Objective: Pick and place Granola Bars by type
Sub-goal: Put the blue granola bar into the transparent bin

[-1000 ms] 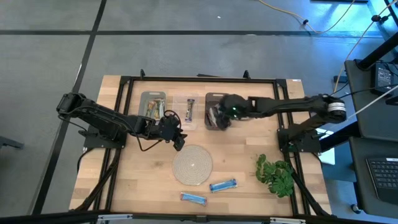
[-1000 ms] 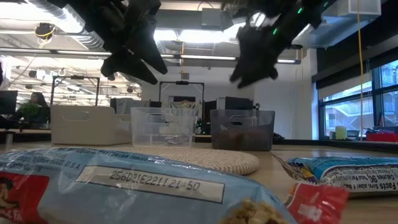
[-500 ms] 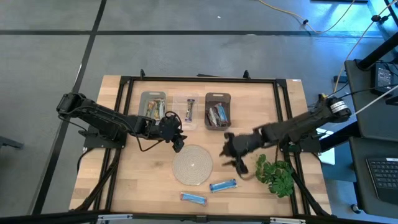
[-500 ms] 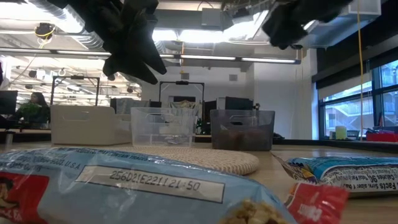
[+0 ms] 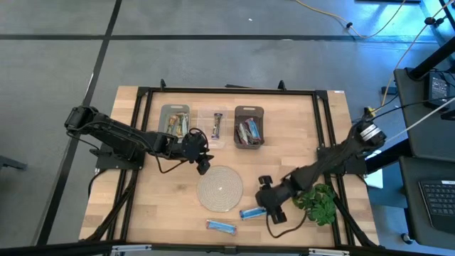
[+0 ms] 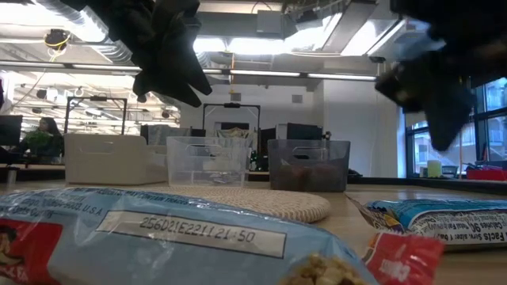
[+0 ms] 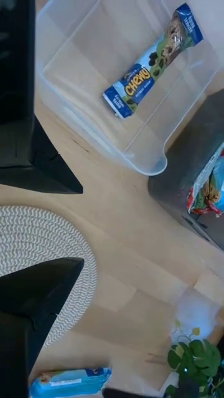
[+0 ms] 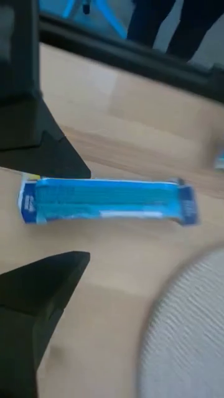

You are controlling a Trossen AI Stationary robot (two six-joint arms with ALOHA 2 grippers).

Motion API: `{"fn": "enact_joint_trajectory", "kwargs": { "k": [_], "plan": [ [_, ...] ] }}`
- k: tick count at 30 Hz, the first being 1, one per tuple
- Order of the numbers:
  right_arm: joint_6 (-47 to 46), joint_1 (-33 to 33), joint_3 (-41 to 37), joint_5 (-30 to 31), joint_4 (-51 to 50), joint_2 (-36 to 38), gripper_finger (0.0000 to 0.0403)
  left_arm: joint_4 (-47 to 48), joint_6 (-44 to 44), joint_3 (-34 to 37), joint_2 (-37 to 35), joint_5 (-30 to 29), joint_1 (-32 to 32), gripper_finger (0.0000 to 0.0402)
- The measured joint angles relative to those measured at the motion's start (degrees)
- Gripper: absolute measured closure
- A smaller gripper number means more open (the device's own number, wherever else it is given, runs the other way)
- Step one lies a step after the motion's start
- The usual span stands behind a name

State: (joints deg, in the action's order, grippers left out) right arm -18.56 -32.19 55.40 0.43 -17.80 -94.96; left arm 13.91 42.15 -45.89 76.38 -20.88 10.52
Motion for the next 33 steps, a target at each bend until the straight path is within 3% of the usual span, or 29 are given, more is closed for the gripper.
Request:
{"fn": "enact_joint_trajectory", "kwargs": {
  "k": [7, 21, 33],
  "plan": [
    [-3.4, -2.3, 0.0, 0.0, 3.6, -6.0, 0.0198, 0.0, -1.4, 0.0, 0.0, 0.0, 0.0, 0.0233],
    [-5.0, -2.8, 0.2, 3.4, 3.5, -10.8, 0.0203, 0.0, -1.4, 0.0, 0.0, 0.0, 0.0, 0.0233],
    [-3.7, -2.6, 0.0, 4.5, 3.0, -10.0, 0.0308, 0.0, -1.4, 0.0, 0.0, 0.0, 0.0, 0.0233]
  ]
}}
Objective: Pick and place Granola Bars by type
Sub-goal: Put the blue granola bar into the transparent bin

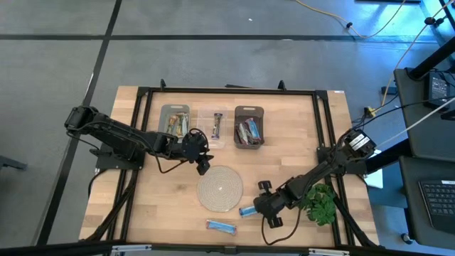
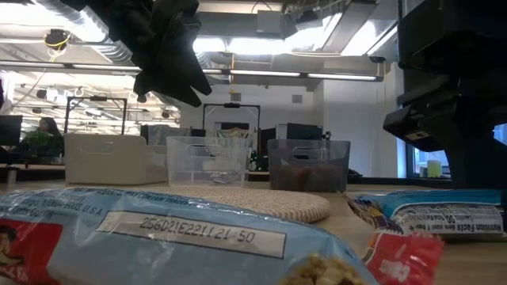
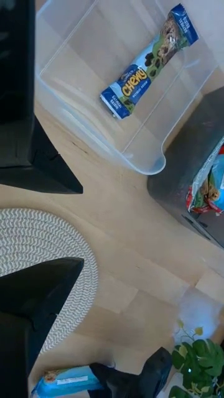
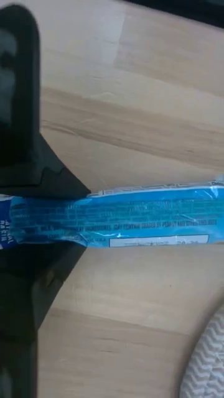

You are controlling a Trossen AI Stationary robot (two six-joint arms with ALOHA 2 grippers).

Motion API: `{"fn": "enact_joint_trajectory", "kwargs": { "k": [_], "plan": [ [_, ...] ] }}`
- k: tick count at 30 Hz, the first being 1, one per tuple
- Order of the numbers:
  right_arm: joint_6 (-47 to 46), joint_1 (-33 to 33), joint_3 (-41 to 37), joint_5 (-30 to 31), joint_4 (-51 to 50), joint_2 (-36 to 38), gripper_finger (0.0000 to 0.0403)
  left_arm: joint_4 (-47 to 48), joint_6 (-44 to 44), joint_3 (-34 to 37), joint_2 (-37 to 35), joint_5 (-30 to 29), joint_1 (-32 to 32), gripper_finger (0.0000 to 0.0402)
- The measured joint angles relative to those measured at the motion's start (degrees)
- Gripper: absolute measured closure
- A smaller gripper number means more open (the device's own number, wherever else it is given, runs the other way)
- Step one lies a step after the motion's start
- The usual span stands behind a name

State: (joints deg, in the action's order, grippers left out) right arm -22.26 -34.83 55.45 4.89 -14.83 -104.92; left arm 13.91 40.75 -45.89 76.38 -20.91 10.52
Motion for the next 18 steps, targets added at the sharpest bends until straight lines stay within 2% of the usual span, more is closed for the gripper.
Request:
{"fn": "enact_joint_trajectory", "kwargs": {
  "k": [5, 8, 13, 18],
  "plan": [
    [-0.1, 0.3, -0.3, -0.1, -2.6, 4.2, 0.0307, -0.1, 0.8, 0.0, 0.0, 0.0, 0.0, 0.0233],
    [-1.1, 0.9, -0.2, 2.0, -5.9, 8.5, 0.0307, -0.5, 0.9, 0.0, 0.0, 0.0, 0.0, 0.0233],
    [-2.0, 2.5, -0.2, 8.8, -7.1, 17.6, 0.0313, -0.5, 3.3, 0.0, 0.0, 0.0, 0.0, 0.0233],
    [-3.2, 3.8, -0.2, 18.7, -3.9, 26.1, 0.0311, -1.3, 10.8, 0.0, 0.0, 0.3, 0.0, 0.0233]
  ]
}}
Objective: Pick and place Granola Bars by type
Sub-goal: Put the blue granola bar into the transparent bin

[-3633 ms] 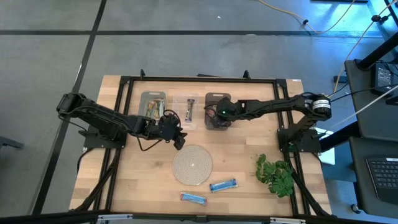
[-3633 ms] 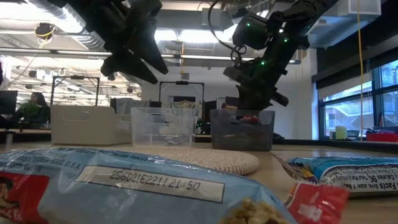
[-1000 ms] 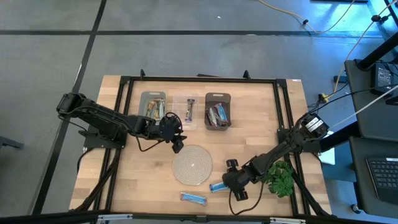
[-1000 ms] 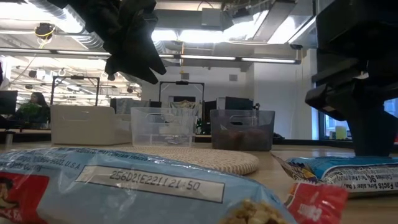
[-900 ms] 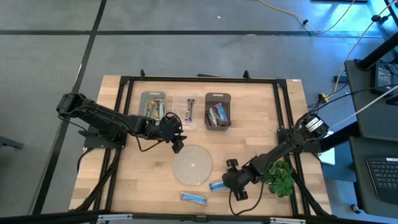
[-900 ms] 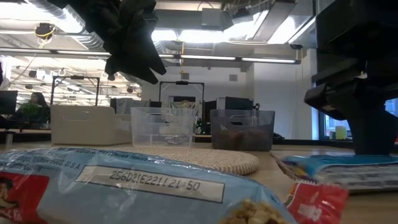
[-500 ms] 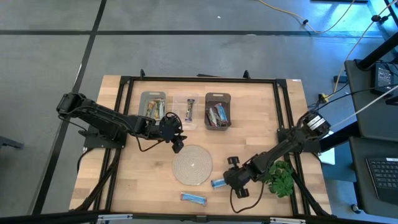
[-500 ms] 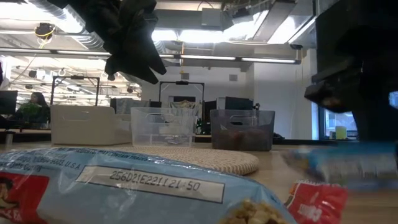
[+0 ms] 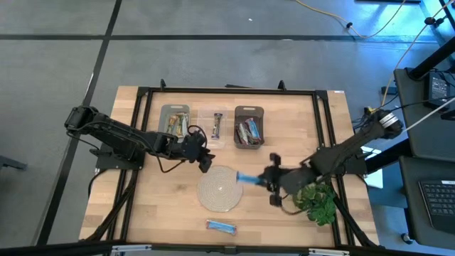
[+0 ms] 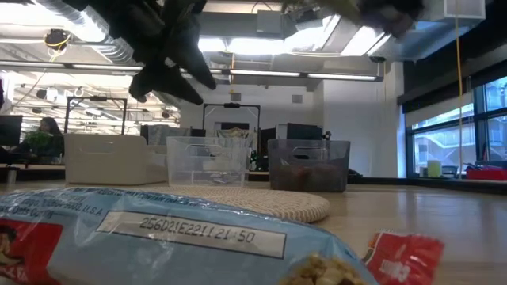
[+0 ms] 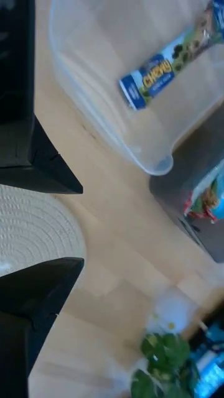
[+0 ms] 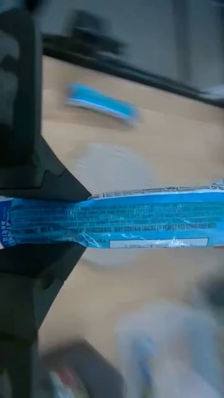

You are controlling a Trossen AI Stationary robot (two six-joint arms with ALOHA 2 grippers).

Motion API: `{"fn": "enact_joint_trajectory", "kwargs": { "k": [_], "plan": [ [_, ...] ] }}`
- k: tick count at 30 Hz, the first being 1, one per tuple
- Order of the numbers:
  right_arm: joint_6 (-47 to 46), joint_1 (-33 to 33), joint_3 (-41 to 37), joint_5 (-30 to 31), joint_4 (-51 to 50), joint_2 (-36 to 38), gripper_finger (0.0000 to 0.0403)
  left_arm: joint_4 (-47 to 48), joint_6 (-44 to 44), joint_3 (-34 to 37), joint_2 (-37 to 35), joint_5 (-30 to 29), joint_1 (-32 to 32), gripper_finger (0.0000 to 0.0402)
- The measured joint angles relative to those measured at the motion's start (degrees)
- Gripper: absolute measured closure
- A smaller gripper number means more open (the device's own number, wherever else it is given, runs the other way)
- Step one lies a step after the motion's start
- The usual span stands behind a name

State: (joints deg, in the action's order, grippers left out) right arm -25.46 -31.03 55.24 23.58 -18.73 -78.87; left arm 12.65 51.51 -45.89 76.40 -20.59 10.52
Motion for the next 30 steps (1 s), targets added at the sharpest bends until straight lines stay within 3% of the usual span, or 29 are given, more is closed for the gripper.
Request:
{"fn": "enact_joint_trajectory", "kwargs": {
  "k": [5, 11, 16, 21, 30],
  "plan": [
    [2.1, 0.9, 0.0, 8.3, 8.0, 5.0, 0.0310, -9.1, -7.9, 0.0, 0.0, -0.4, 0.0, 0.0233],
    [7.9, 1.9, 0.1, 8.9, 18.7, 6.0, 0.0310, -29.9, -29.5, 0.0, 0.0, 1.0, 0.0, 0.0233],
    [9.5, 2.0, 0.1, 8.5, 21.5, 6.0, 0.0310, -40.5, -38.8, 0.0, 0.0, 8.5, 0.0, 0.0233],
    [9.4, 2.5, 0.1, 8.4, 24.7, 5.8, 0.0310, -42.5, -42.1, 0.0, 0.0, 15.0, 0.3, 0.0233],
    [11.7, 5.2, 0.2, 7.7, 33.2, 2.4, 0.0309, -44.5, -45.0, 0.0, 0.0, 15.7, 2.0, 0.0233]
  ]
}}
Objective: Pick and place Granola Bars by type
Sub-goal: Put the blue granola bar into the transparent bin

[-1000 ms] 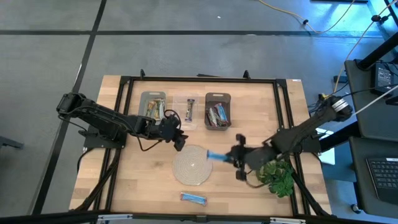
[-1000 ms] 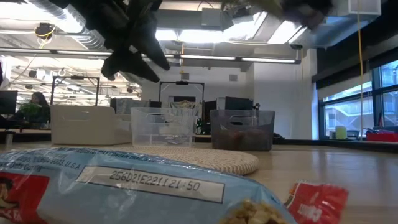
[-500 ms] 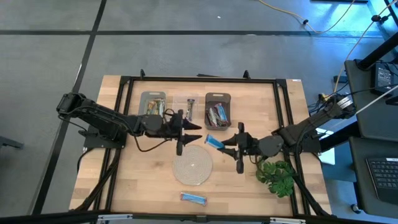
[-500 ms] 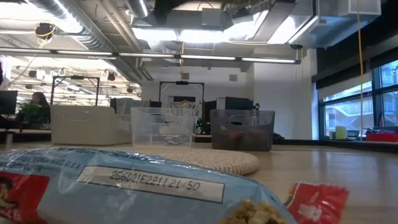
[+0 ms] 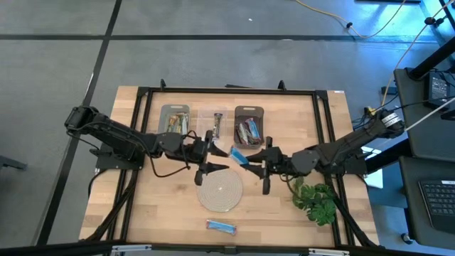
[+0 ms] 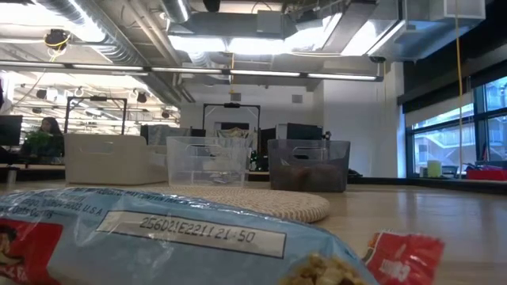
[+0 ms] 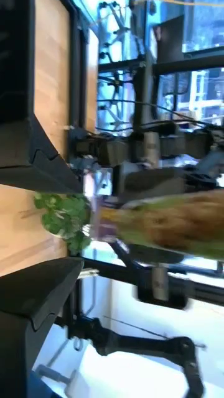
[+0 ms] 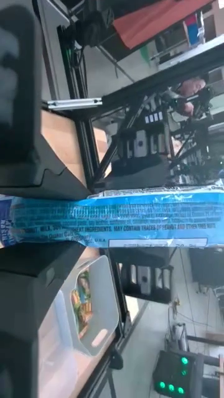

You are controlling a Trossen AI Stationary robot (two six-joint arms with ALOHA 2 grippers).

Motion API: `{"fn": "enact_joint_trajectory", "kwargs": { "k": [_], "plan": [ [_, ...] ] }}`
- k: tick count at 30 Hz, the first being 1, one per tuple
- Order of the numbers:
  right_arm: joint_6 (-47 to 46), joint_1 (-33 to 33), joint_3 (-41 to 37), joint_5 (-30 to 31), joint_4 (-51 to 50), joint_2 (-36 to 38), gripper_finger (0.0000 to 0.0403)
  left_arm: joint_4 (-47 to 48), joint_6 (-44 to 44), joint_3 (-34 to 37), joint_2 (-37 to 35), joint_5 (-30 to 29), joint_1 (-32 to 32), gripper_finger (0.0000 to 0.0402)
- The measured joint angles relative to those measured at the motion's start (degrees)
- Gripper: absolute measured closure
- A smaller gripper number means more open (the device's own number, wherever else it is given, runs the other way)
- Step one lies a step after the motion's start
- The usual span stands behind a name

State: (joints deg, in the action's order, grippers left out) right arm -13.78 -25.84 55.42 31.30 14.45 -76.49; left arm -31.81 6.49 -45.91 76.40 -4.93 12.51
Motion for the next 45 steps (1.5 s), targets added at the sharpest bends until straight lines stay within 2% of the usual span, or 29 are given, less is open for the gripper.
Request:
{"fn": "enact_joint_trajectory", "kwargs": {
  "k": [6, 12, 33, 37, 45],
  "plan": [
    [-0.8, 2.0, 0.0, -3.0, 4.1, -3.5, 0.0309, -1.1, -1.1, 0.0, 0.0, 0.0, 0.6, 0.0233],
    [-0.6, 2.5, 0.0, -3.0, 8.1, -5.9, 0.0309, -1.6, -1.3, 0.0, 0.0, -0.5, 0.6, 0.0233],
    [-0.8, 3.1, 0.0, -3.0, 10.3, -8.8, 0.0309, -3.1, -1.3, 0.0, 0.0, -1.5, 0.5, 0.0234],
    [-0.7, 3.1, 0.0, -3.0, 11.1, -8.8, 0.0309, -3.1, -1.3, 0.0, 0.0, -2.3, 0.5, 0.0252],
    [-0.9, 3.1, 0.0, -3.0, 11.1, -8.8, 0.0309, -3.2, -1.3, 0.0, 0.0, -2.8, 0.5, 0.0322]
  ]
}}
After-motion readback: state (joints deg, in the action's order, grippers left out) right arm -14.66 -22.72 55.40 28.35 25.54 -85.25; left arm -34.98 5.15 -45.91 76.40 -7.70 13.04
